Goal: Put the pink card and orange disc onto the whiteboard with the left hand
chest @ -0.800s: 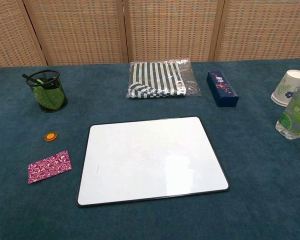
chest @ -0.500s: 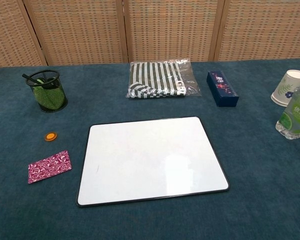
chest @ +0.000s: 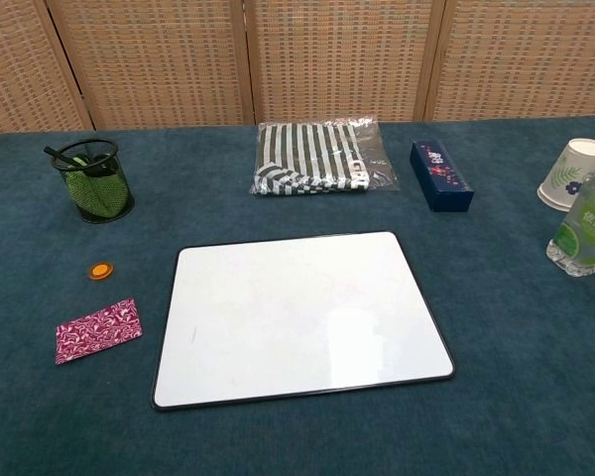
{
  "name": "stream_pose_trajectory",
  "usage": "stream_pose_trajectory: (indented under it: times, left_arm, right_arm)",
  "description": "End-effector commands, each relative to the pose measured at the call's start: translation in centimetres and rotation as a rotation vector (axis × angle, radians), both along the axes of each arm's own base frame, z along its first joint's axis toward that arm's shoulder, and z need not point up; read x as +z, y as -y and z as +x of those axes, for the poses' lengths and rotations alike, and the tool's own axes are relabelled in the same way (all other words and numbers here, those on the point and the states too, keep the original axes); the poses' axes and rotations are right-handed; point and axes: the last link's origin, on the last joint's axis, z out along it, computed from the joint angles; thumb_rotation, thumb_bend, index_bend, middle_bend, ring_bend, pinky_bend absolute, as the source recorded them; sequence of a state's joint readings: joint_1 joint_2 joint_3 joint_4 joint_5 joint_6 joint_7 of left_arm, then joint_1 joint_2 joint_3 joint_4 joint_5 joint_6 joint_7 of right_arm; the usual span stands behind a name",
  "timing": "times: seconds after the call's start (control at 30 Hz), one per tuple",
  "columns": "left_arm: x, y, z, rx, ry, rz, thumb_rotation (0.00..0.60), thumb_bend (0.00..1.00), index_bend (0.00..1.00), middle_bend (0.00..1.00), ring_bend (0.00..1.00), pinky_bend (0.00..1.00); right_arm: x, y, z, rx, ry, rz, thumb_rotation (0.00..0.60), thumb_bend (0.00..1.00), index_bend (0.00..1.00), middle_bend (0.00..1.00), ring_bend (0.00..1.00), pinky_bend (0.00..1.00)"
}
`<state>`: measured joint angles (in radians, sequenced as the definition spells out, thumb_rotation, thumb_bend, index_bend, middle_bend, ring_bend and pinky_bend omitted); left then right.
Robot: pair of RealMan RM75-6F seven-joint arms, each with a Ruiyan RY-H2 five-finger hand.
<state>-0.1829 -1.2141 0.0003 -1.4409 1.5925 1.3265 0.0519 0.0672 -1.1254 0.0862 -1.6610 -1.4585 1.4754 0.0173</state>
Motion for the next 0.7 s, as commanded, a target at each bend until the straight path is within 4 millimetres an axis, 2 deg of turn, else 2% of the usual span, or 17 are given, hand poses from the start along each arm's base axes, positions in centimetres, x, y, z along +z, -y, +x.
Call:
stream_pose_trajectory:
  times: [0.03,0.3,0.53,0.7]
  left_arm:
    - [-2.5,-2.4,0.7,-0.173,-0.190,-0.184,0.600,0.07,0.00,0.00,0.00,0.00]
    - [-5.0,-5.6,3.5,-0.436,-0.423,-0.298,0.600,0.10,0.05,0.00,0.00,0.00]
    - [-7.1,-7.7,5.1,-0.496,-0.507,-0.366,0.600,0.12,0.07,0.00,0.00,0.00]
    - [-8.3,-8.1,5.8,-0.497,-0.499,-0.404,0.600,0.13,0.11,0.00,0.00,0.00]
  right_arm:
    - [0.0,0.0,0.0,-0.001,0.003,0.000,0.600,0.00,0.00,0.00,0.00,0.00]
    - [-0.1,0.2,0.0,-0.012,-0.005,-0.001,0.600,0.00,0.00,0.00,0.00,0.00]
    - [-0.1,0.3,-0.1,-0.021,-0.006,-0.006,0.600,0.00,0.00,0.00,0.00,0.00]
    - [-0.1,0.3,-0.1,-0.027,-0.001,-0.004,0.600,0.00,0.00,0.00,0.00,0.00]
